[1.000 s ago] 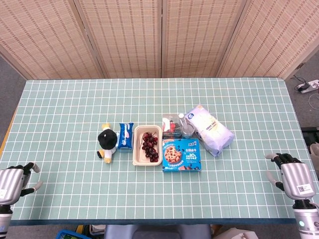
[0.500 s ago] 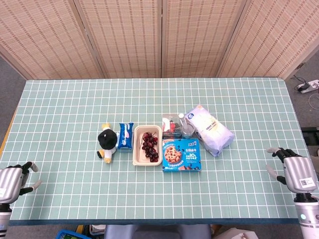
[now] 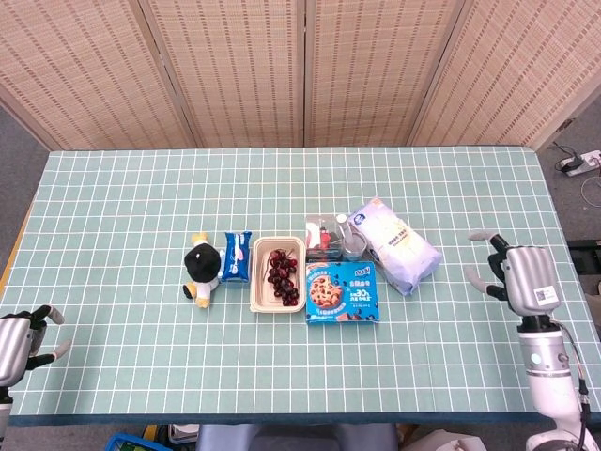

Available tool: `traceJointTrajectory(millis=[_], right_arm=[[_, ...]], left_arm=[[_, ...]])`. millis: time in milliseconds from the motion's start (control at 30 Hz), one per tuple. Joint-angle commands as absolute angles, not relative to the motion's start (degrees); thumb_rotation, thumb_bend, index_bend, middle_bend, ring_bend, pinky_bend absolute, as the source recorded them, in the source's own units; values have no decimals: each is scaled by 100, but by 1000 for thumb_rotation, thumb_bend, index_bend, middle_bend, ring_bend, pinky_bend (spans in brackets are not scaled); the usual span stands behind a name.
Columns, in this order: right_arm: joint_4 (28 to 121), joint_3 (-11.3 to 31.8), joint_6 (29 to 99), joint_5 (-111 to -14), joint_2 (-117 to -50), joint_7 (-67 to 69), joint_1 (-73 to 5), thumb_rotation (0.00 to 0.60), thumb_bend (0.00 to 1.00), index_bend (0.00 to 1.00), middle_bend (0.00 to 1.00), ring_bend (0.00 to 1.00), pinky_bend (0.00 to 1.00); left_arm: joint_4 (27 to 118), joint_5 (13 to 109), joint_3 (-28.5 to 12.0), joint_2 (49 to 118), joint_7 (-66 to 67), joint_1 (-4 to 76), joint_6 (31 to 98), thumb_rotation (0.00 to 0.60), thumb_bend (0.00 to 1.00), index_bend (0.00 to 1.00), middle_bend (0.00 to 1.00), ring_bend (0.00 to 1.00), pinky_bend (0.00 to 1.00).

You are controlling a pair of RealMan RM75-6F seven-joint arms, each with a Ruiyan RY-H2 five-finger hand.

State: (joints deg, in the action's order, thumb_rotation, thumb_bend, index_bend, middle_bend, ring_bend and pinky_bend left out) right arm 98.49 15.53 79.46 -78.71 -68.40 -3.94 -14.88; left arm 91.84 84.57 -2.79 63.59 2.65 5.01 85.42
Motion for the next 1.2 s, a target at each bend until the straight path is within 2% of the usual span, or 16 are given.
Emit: traceJointTrajectory(millis=[33,467,733,1200], right_arm=[[10068,1848,7526,-7354,-6936,-714,-1872,600,199,360,1000,1000,1000],[9899,2186,6533,-6081,-7548,-1209,-2902,600,197,360,1000,1000,1000],[9559,2217,6323,-5593,-8000,-1459,-3362,600,197,360,1000,1000,1000],[9327,2318,5904,-4871,-8343,-1566,-3968,600,197,360,1000,1000,1000]], left_arm=[[9173,8449,-280,6357,261,504,8530,600,68,638,871,625,622],[9175,8399,-307,6319,126,479,8542,600,68,638,871,625,622],[9146,8401,-305,6290,18,452,8562,600,68,638,871,625,622],[9122,8386,-307,6280,-30,456,8524,600,68,638,870,625,622]])
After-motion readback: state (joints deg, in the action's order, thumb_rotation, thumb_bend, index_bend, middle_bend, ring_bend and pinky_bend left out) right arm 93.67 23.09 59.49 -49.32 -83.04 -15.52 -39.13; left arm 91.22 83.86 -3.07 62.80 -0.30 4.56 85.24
